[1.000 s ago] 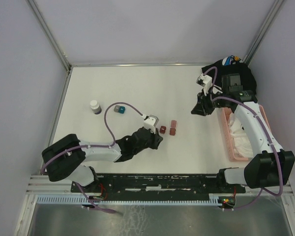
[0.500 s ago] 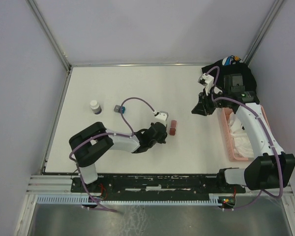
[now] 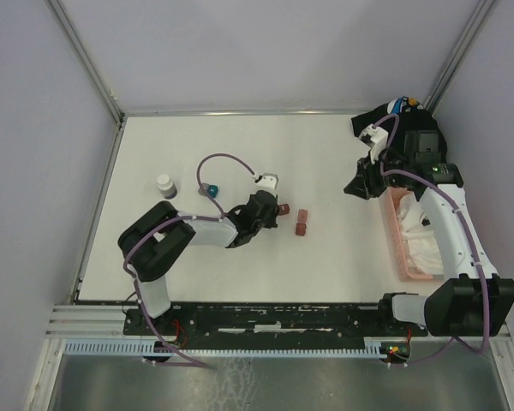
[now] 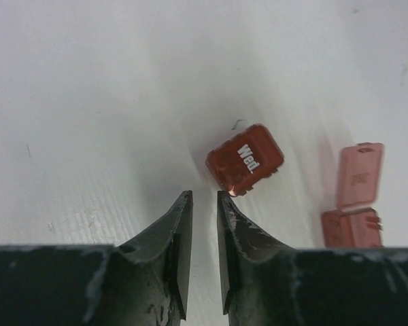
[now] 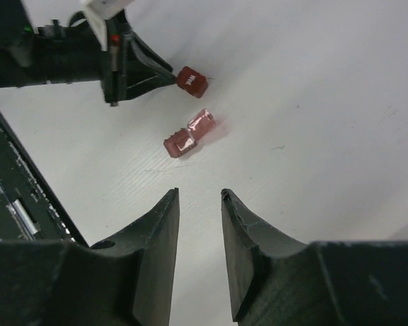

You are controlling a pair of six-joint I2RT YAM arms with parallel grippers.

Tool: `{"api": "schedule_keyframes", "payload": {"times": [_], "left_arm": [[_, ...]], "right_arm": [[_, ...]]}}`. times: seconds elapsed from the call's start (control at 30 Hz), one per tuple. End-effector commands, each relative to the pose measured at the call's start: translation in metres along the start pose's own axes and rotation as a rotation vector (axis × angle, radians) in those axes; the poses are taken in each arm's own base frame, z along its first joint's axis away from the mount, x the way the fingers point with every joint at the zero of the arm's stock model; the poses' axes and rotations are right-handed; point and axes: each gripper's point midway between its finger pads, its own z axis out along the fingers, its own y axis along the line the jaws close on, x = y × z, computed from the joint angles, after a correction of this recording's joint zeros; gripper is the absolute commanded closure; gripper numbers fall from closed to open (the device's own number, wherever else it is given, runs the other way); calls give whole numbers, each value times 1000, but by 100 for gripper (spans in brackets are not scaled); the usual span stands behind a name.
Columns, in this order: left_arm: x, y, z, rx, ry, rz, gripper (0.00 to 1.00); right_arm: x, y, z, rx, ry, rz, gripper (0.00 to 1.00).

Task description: Sort the pills into containers

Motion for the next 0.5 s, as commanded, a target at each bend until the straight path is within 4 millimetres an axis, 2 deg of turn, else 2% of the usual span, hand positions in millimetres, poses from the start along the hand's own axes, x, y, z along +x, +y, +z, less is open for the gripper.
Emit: {"api": "schedule_keyframes", "payload": {"times": [0.0, 0.07, 0.13, 0.23, 0.27, 0.3, 0.37, 0.47], "left_arm": [[-63, -35, -43, 211, -178, -3, 68], [-70, -39, -69, 293, -234, -13, 61], [-76, -39, -94, 358, -296, -19, 48], [-69, -38, -124, 452, -346, -28, 22], [-62, -39, -132, 489, -341, -19, 17], [-51, -40, -139, 529, -324, -6, 16], [-42, -40, -150, 572, -318, -3, 15], [-40, -34, -171, 607, -360, -33, 13]], "right_arm": [[-3, -43, -17, 215, -13, -7, 56], [2, -69, -26, 347, 8, -6, 47], [3, -94, -36, 473, 21, -13, 31], [0, -129, -49, 627, 44, -9, 9], [-1, -141, -52, 667, 53, -1, 5], [-3, -153, -55, 699, 67, 15, 3], [0, -176, -55, 722, 107, 51, 3], [9, -201, -45, 704, 187, 107, 4]]}}
